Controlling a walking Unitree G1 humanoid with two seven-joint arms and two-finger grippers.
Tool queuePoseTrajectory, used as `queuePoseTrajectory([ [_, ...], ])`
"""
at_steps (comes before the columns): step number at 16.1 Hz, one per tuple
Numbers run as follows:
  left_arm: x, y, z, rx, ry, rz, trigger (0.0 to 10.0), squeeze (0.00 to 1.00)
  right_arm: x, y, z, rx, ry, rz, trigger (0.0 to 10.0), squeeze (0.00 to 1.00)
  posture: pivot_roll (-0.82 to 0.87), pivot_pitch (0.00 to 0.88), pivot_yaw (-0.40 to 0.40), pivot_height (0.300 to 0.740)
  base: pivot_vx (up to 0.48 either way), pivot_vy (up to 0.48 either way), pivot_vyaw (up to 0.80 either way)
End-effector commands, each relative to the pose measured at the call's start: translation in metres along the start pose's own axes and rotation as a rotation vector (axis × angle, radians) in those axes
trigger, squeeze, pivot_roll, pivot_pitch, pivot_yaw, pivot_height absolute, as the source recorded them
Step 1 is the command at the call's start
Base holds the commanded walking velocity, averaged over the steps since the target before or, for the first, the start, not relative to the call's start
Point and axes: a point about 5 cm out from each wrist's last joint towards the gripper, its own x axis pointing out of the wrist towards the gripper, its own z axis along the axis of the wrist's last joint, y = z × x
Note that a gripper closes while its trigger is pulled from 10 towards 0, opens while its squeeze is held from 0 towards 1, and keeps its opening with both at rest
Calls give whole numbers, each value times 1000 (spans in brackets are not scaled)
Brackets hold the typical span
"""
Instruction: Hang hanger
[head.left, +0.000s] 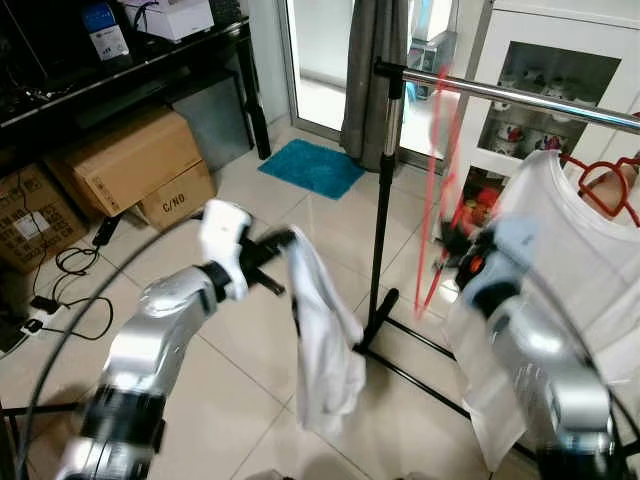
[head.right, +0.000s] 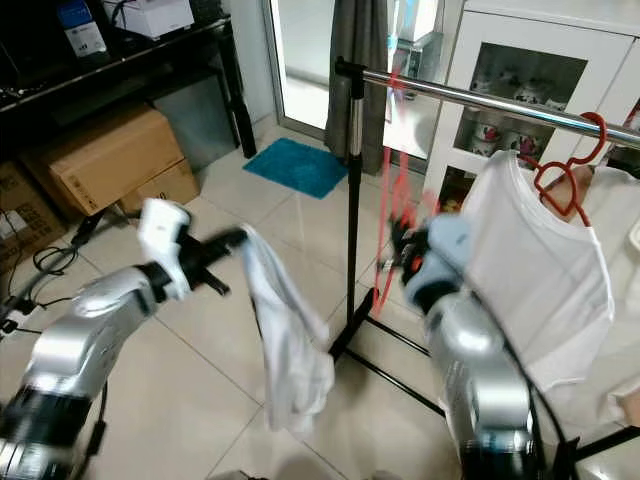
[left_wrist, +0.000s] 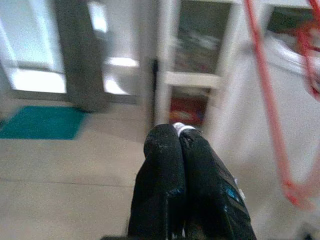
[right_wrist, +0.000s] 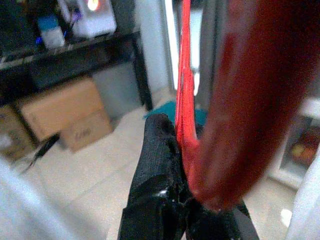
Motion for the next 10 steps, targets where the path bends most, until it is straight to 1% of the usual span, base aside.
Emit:
queuePoseTrajectory([
  [1,-8,5,-2,8,-9,91,8941,0,-4,4,2,28,-1,-13,10000,0,-105,0,89,740,0,0,0],
  [2,-16,1,-9,-6,-1,151,10000,0,-13,4,-3,53,-9,-46,10000,0,-100,0,78,740,0,0,-800],
  [3,-21,-2,-19,-35,23,183,10000,0,-24,1,-2,56,-40,-75,10000,0,-93,0,68,740,0,0,-800],
  [4,-24,-3,-24,-44,37,199,10000,0,-29,-2,0,47,-62,-94,10000,0,-97,0,67,740,0,0,-800],
  [5,-26,-7,-26,-24,48,195,10000,0,-36,-5,5,45,-90,-93,10000,0,-99,0,67,740,0,0,-800],
  [7,-25,-11,-24,5,41,185,10000,0,-40,-6,11,41,-122,-83,10000,0,-107,0,73,740,0,0,-800],
  [8,-22,-10,-20,37,24,219,10000,0,-39,-4,15,16,-147,-85,10000,0,-108,0,75,740,0,0,-800],
  [9,-18,-9,-15,42,-17,231,10000,0,-37,0,19,18,-190,-95,10000,0,-113,0,81,740,0,0,-800],
  [10,-17,-9,-14,48,-20,234,10000,0,-36,1,21,14,-204,-103,10000,0,-113,0,82,740,0,0,-800],
])
